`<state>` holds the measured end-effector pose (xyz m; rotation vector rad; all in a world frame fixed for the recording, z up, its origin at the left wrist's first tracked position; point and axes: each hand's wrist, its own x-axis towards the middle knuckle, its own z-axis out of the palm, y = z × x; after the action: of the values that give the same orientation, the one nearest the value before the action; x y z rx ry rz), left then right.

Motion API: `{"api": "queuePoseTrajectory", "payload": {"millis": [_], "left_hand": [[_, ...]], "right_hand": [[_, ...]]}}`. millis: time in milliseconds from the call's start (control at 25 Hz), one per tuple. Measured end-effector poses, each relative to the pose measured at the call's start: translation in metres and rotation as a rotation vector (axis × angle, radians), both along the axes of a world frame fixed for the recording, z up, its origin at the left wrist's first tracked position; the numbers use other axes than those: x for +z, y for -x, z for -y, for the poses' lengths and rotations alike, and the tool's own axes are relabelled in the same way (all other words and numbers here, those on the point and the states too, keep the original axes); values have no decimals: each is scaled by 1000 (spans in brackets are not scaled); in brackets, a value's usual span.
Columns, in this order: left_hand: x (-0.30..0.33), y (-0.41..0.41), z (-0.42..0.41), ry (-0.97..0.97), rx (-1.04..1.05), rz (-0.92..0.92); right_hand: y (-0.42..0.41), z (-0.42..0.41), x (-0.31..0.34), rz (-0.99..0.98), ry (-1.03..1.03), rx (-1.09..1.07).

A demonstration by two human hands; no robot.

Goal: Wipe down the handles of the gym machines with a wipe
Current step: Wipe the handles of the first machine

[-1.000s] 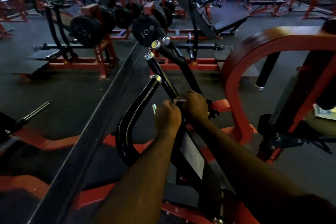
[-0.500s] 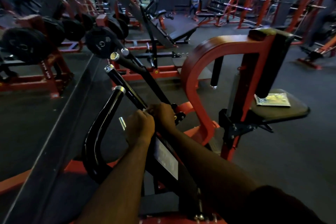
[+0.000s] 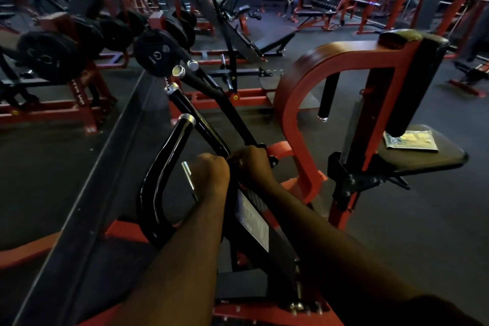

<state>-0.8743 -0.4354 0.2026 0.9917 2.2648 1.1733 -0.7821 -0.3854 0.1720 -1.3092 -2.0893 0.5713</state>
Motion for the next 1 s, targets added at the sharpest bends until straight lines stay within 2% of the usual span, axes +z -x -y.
{"api": "queuePoseTrajectory", "payload": {"millis": [120,200,280,320,440,480,560,640,800,1000], "left_hand": [[-3,1,-1,-5,11,-39],[-7,1,-1,-25,-1,-75],[-8,0,-2,-45,-2,-73],[-6,-3,-2,-71,-2,-54],[0,-28,11,-264,-126,-18],[-2,-38,18,-334,-198,17],[-14,-59,31,-400,-315,164],[-28,-80,40,-387,-373,263],[-30,-134,32,-342,-428,485],[-11,-206,-28,-357,-534,499]], "right_hand": [[12,-4,9,-56,-20,-55],[17,-2,11,30,-42,-51],[6,6,14,97,56,-2],[-3,10,14,-38,158,-10],[-37,34,13,-875,595,-149],[-51,42,12,-1073,690,-182],[-81,64,13,-1310,803,-206],[-108,89,21,-1456,829,-219],[-154,98,16,-1522,688,-349],[-212,57,19,-1580,531,-495]]}}
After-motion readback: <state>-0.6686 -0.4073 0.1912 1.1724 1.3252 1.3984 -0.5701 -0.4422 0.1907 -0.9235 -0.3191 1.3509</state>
